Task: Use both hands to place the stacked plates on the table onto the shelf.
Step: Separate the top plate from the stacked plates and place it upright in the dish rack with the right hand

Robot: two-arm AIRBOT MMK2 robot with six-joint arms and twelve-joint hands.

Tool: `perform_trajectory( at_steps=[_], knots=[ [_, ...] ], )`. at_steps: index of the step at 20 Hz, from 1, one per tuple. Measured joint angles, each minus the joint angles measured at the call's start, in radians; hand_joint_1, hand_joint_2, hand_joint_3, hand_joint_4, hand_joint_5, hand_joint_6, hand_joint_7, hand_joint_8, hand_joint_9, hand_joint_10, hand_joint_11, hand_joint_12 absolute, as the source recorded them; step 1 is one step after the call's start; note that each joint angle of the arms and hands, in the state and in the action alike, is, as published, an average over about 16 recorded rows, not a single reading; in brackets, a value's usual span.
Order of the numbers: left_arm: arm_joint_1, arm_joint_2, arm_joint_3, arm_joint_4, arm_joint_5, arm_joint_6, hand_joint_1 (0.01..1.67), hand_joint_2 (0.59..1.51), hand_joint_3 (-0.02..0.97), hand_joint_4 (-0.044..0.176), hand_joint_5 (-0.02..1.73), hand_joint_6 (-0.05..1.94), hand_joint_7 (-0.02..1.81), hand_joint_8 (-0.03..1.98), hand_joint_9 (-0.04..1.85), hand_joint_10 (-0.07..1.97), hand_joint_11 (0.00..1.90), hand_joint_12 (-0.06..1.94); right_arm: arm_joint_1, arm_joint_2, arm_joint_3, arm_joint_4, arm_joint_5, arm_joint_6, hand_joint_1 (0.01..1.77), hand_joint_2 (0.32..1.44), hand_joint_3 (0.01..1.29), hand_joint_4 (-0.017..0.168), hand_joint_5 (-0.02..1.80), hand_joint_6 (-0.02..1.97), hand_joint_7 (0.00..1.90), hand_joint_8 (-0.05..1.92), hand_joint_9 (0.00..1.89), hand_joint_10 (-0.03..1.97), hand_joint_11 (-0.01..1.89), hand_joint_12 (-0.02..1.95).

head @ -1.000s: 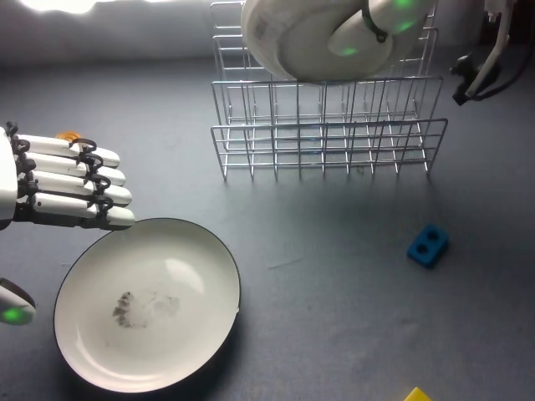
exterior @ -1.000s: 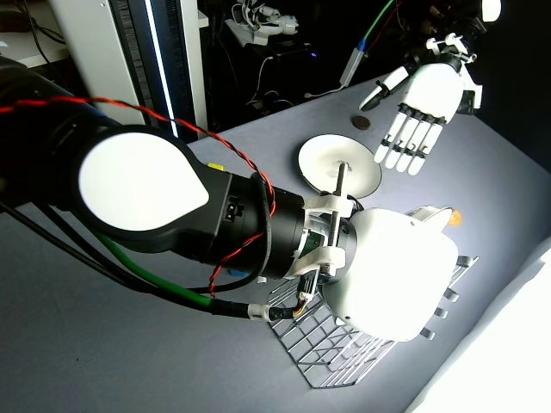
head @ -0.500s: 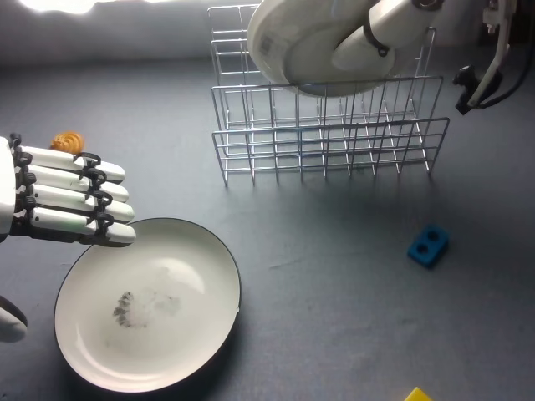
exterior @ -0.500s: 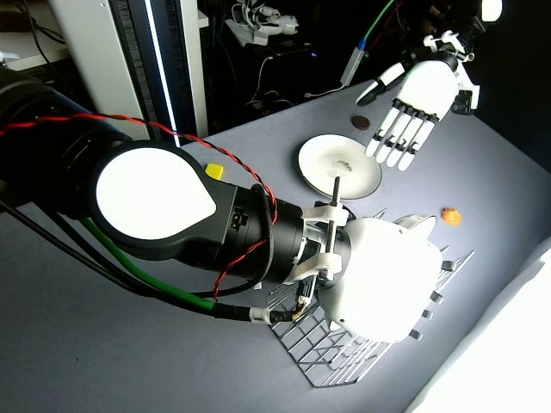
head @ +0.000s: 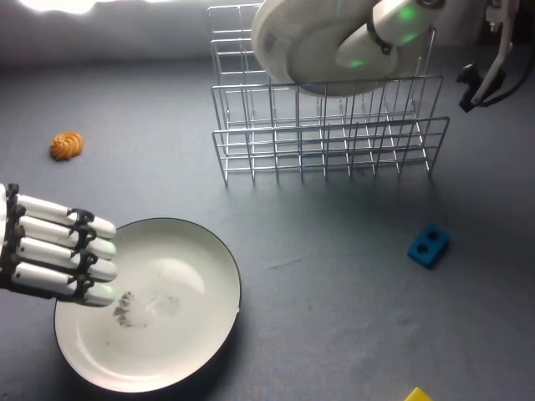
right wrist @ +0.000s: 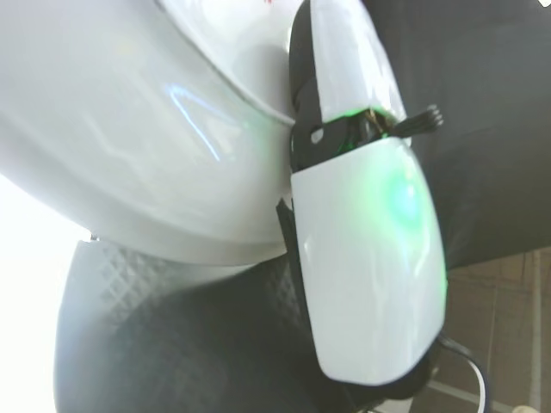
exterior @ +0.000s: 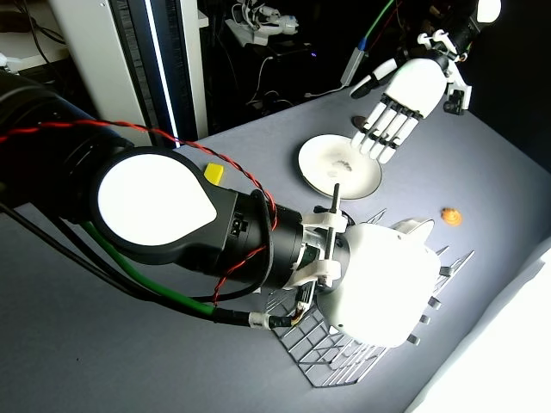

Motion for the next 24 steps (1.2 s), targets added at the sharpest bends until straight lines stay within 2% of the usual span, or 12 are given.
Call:
perform_trajectory(
  at_steps=[6, 15, 20, 24],
  knots=[
    [0.014, 0.000, -0.001, 0.052, 0.021, -0.002, 0.02, 1.151, 0.015, 0.002, 0.14, 0.01, 0.13, 0.00, 0.11, 0.01, 0.04, 0.04, -0.003, -0.003, 0.008, 0.000, 0.000, -0.001, 1.31, 0.99, 0.02, 0.003, 0.84, 0.99, 0.99, 0.92, 1.04, 0.74, 0.85, 1.26],
    [0.021, 0.001, -0.002, 0.072, 0.051, -0.005, 0.02, 1.151, 0.015, 0.002, 0.15, 0.01, 0.14, 0.00, 0.11, 0.01, 0.04, 0.05, -0.008, -0.005, 0.010, 0.001, -0.001, 0.000, 1.31, 0.99, 0.02, 0.005, 0.87, 1.00, 1.02, 0.93, 1.09, 0.69, 0.87, 1.26],
    [0.023, 0.001, -0.002, 0.073, 0.062, -0.006, 0.02, 1.149, 0.015, 0.002, 0.15, 0.01, 0.14, 0.00, 0.11, 0.01, 0.04, 0.06, -0.012, -0.005, 0.010, 0.004, -0.001, -0.002, 1.31, 0.99, 0.02, 0.009, 0.89, 0.97, 1.03, 0.92, 1.14, 0.53, 0.88, 1.26],
    [0.026, 0.001, -0.003, 0.072, 0.080, -0.006, 0.02, 1.146, 0.015, 0.003, 0.15, 0.01, 0.15, 0.00, 0.12, 0.01, 0.03, 0.07, -0.016, -0.006, 0.010, 0.006, -0.001, -0.005, 1.31, 0.99, 0.02, 0.012, 0.90, 0.95, 1.03, 0.90, 1.17, 0.49, 0.89, 1.25]
  ],
)
